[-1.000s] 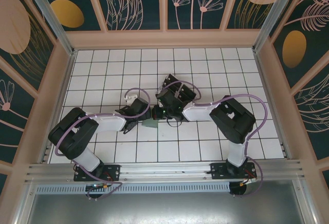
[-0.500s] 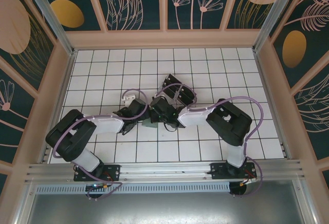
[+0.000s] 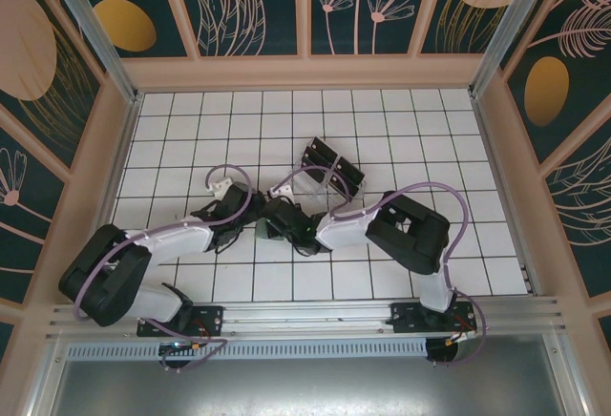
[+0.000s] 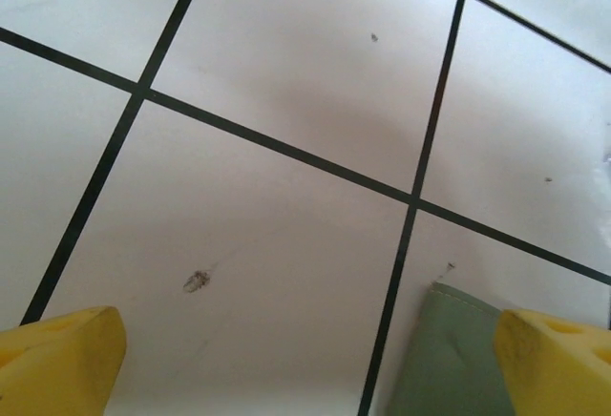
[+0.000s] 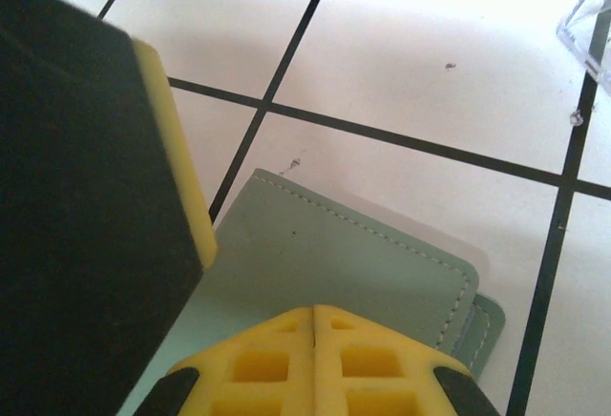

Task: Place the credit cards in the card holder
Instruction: Close the button on the card holder.

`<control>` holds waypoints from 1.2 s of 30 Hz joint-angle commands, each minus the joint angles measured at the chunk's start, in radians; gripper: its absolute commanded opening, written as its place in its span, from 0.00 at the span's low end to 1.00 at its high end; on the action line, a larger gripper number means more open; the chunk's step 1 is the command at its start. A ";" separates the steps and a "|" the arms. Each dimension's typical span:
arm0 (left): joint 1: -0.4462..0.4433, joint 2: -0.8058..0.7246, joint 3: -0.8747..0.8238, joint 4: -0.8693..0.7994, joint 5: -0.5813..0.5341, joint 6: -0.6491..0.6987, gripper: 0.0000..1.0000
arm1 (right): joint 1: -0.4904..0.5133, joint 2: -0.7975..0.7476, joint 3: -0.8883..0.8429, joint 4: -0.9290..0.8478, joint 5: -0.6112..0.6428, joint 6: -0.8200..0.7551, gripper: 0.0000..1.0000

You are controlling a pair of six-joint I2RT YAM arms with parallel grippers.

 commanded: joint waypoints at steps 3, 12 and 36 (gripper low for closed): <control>0.002 -0.070 -0.019 -0.064 0.005 -0.025 0.98 | 0.091 0.214 -0.065 -0.307 -0.032 -0.051 0.00; 0.001 -0.115 -0.022 -0.091 0.018 -0.019 0.98 | 0.144 0.356 -0.038 -0.364 0.025 -0.080 0.00; 0.002 -0.109 0.011 -0.093 0.069 0.083 0.99 | 0.049 0.181 -0.089 -0.387 -0.075 -0.055 0.00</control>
